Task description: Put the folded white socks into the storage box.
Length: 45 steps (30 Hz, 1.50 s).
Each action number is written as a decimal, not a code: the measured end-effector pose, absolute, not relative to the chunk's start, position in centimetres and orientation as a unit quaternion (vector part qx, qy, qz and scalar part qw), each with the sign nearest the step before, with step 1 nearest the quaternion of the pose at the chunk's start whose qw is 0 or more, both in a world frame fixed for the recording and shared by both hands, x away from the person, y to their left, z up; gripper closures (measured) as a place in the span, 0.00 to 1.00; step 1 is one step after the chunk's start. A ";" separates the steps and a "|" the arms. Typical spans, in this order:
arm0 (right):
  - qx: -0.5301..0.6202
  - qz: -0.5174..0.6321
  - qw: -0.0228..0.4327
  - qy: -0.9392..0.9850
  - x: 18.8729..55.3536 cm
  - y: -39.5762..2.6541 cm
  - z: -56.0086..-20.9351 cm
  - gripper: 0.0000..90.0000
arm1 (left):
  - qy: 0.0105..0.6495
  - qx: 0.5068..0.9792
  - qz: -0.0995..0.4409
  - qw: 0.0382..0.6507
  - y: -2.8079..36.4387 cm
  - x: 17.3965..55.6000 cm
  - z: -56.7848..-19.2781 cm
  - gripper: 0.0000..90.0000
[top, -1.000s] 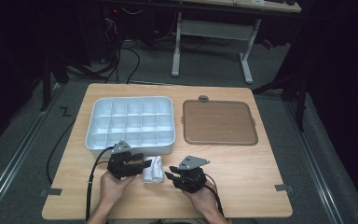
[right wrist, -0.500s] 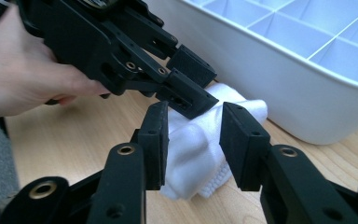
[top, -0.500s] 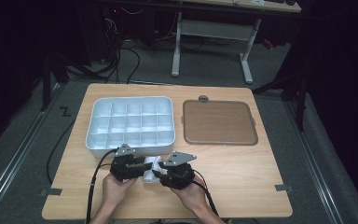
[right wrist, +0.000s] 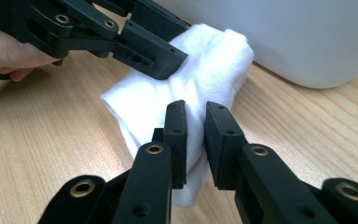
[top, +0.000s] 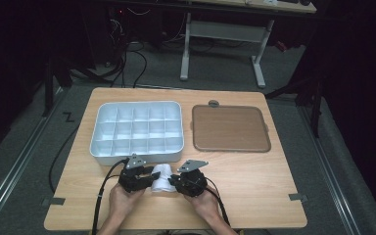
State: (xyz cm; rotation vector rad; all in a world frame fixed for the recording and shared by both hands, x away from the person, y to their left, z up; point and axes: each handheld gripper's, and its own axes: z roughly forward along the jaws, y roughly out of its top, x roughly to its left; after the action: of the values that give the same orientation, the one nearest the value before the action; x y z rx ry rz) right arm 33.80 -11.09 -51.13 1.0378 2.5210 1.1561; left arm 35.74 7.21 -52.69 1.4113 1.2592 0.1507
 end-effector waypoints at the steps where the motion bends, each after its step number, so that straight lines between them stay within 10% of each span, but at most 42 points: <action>1: 0.350 0.390 0.089 0.847 33.8 -11.1 -51.3 0.89 | 0.539 0.605 0.065 0.582 7.2 35.7 -52.7 0.67; 14: 0.344 0.412 0.112 0.836 33.2 -11.4 -49.7 0.83 | 0.540 0.597 0.084 0.588 7.6 35.1 -51.3 0.48; 45: 0.342 0.377 0.106 0.854 36.7 -10.2 -51.1 0.92 | 0.513 0.638 0.105 0.564 5.2 32.7 -52.6 0.44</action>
State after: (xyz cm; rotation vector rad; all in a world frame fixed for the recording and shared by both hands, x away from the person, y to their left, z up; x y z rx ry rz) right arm 36.74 -10.18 -51.10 1.0085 2.5157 1.1103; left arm 32.65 5.17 -52.56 1.5009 1.2074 0.2463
